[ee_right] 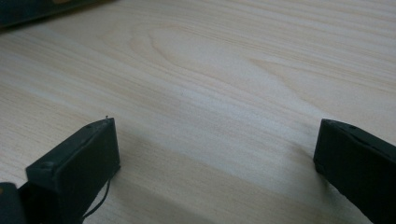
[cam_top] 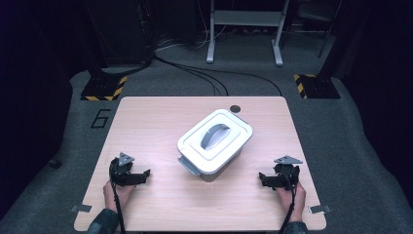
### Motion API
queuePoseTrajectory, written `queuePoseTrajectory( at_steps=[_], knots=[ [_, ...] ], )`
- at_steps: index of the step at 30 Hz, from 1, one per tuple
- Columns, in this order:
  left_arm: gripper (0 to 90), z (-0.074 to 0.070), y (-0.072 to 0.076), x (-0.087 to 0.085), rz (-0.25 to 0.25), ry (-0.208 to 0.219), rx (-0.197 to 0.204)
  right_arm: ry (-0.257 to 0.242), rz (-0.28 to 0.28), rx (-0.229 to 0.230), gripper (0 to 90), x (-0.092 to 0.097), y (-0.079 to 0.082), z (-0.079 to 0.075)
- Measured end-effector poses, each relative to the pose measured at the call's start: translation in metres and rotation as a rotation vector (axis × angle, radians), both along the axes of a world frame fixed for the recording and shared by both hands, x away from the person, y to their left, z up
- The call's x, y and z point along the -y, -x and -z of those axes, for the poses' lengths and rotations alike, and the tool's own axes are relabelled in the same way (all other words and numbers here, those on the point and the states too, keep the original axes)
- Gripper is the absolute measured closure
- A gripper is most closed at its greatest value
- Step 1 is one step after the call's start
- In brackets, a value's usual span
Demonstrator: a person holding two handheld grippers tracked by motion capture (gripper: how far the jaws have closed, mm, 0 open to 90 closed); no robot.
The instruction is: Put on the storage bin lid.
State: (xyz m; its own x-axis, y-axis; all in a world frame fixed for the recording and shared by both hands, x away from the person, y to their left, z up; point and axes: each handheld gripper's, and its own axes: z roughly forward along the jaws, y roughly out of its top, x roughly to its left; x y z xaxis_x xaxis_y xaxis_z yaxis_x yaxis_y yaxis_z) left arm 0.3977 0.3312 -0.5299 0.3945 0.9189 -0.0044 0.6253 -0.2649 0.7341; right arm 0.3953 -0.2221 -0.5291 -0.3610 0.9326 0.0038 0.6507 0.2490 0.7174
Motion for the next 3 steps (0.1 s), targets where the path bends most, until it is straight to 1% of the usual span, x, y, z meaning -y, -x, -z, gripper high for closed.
queuePoseTrajectory(
  at_steps=[3],
  knots=[
    [9.0, 0.0002, -0.0001, 0.0001, -0.001, 0.0, 0.003, -0.001, 0.0, 0.0, 0.0, 0.0, 0.0, 0.0]
  ],
)
